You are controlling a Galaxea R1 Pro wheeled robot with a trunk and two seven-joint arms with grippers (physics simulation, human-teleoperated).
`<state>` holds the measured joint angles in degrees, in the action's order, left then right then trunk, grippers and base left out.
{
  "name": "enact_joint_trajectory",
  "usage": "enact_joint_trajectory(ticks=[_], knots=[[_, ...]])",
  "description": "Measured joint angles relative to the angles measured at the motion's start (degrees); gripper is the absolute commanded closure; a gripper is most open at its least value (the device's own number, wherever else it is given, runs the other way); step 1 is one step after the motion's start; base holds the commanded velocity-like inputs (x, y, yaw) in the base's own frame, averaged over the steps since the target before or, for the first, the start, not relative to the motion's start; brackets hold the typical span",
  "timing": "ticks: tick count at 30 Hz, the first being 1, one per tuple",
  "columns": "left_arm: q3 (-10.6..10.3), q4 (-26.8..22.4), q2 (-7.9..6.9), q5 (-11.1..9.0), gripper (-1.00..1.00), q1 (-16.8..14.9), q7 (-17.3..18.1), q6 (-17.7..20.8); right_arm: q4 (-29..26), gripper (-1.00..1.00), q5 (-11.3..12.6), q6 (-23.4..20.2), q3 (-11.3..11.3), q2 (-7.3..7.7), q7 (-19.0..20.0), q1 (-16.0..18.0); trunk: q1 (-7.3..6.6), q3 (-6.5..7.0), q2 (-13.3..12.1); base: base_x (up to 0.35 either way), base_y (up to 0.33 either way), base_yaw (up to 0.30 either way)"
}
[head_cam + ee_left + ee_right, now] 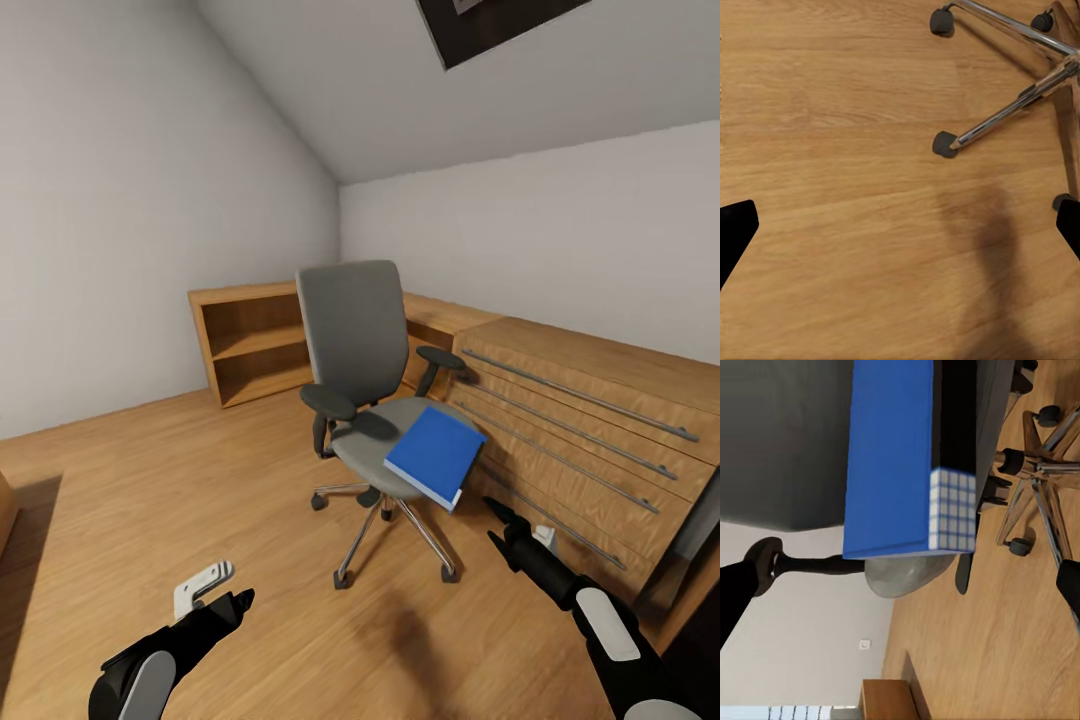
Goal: In the bedroom, organize the workspace by keeping the computer under the desk, ensuring the monitor is on the desk, placing the keyboard on the desk next to the monitor, placing the mouse on the desk next to the keyboard, moving the folder from the swivel chair onto the desk next to the mouse, stacking the notebook on top of the folder with the pen on top of the notebook, and positioning the swivel chair next to the desk.
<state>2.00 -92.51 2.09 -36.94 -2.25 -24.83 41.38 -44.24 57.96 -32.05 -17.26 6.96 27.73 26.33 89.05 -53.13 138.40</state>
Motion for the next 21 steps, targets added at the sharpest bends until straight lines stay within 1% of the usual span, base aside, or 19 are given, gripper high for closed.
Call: enact_joint_trajectory(ticks=[6,9,12,21], knots=[[0.0,0.1,-0.02,0.0,-1.0,0.0,0.0,0.0,2.1,-1.0,-0.1,0.1,-0.3,0.0,-0.1,0.0,-0.02,0.0,0.0,0.187,0.0,0.0],[0.1,0.1,-0.02,0.1,-1.0,0.0,0.0,0.0,4.4,-1.0,-0.1,0.4,-0.3,0.0,-0.2,0.0,0.0,0.0,0.0,0.032,0.0,0.0],[0.1,0.3,-0.03,0.1,-1.0,0.0,0.0,0.0,6.1,-1.0,-0.1,0.5,-0.2,0.0,-0.2,0.1,-0.03,0.0,0.0,0.226,0.0,0.0],[0.1,0.5,-0.04,0.1,-1.0,0.0,0.0,0.0,6.7,-1.0,0.0,0.6,-0.2,-0.07,-1.7,0.1,-0.01,0.0,0.0,0.078,0.0,0.0]])
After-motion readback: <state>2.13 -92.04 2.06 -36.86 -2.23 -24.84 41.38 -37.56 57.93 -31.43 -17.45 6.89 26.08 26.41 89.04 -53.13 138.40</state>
